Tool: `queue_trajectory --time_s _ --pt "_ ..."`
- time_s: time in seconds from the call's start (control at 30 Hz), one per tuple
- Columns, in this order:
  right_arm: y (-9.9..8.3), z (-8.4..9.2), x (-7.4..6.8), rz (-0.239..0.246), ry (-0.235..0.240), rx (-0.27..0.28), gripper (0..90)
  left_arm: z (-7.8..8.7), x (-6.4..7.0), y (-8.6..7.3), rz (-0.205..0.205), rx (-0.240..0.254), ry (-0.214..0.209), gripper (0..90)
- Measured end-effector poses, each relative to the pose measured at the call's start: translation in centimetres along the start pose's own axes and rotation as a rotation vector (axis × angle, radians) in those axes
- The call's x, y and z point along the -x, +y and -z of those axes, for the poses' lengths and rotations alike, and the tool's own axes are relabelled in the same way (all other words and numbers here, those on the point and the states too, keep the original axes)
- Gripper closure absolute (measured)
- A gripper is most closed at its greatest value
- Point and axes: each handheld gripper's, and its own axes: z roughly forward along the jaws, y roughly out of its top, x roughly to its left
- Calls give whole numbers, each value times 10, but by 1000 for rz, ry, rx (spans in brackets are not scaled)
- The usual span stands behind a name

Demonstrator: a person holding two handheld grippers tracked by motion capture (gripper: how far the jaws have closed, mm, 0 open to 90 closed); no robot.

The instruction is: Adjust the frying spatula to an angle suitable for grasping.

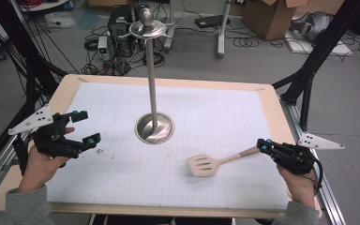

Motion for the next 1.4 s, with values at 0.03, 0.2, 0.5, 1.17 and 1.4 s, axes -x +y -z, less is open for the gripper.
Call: queue_trajectory --time_s 0.03,0.2,0.5,1.17,1.4 --pt "-2 -1 2 -9 -6 -4 896 0 0 0 2 0 -1 20" --pt "-9 -6 7 -31 -26 -37 896 -1 0 -1 4 -1 -2 20" --pt "-30 -20 20 -113 -59 -67 896 -2 -2 -4 9 -9 2 20" --pt "-56 -33 32 -125 -176 -234 896 -4 -6 -9 18 -27 7 20" --pt "-60 -37 34 -125 -205 -282 897 -4 -7 -10 24 -27 7 20"
